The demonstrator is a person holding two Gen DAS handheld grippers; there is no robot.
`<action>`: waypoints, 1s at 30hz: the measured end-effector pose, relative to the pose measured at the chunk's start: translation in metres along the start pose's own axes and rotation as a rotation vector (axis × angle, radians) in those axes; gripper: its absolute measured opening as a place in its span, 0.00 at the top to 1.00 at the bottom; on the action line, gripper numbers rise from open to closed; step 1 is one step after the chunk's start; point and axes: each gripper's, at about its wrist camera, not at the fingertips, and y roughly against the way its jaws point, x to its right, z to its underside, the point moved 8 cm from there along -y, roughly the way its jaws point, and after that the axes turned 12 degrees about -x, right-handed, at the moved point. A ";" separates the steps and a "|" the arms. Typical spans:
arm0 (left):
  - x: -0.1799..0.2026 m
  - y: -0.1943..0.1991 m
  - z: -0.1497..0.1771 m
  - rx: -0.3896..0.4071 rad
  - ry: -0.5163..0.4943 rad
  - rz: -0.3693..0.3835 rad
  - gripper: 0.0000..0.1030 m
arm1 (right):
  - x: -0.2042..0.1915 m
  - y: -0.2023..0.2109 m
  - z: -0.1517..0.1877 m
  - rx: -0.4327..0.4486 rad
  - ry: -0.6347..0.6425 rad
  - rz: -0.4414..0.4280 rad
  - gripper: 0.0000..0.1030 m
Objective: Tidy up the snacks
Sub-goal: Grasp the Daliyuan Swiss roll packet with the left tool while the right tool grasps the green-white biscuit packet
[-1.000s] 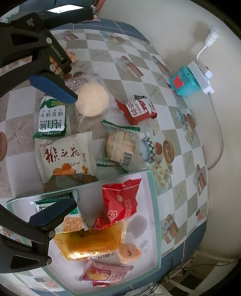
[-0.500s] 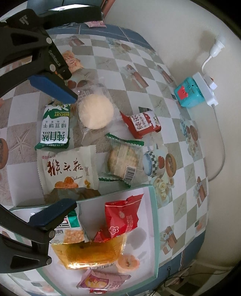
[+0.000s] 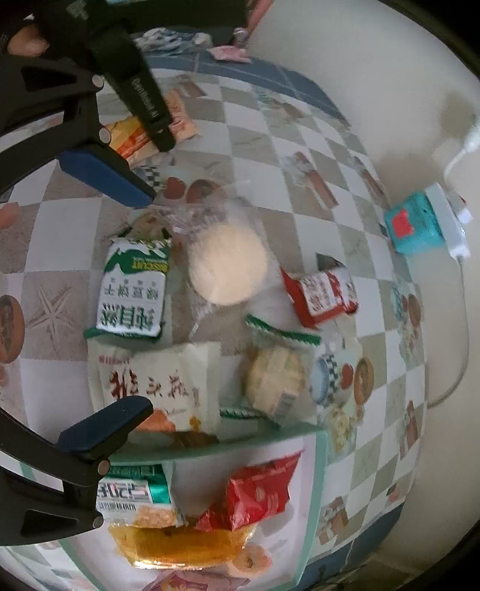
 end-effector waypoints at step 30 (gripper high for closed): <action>0.005 -0.014 -0.013 -0.020 0.008 -0.006 0.58 | -0.027 -0.024 0.004 -0.034 0.077 0.034 0.30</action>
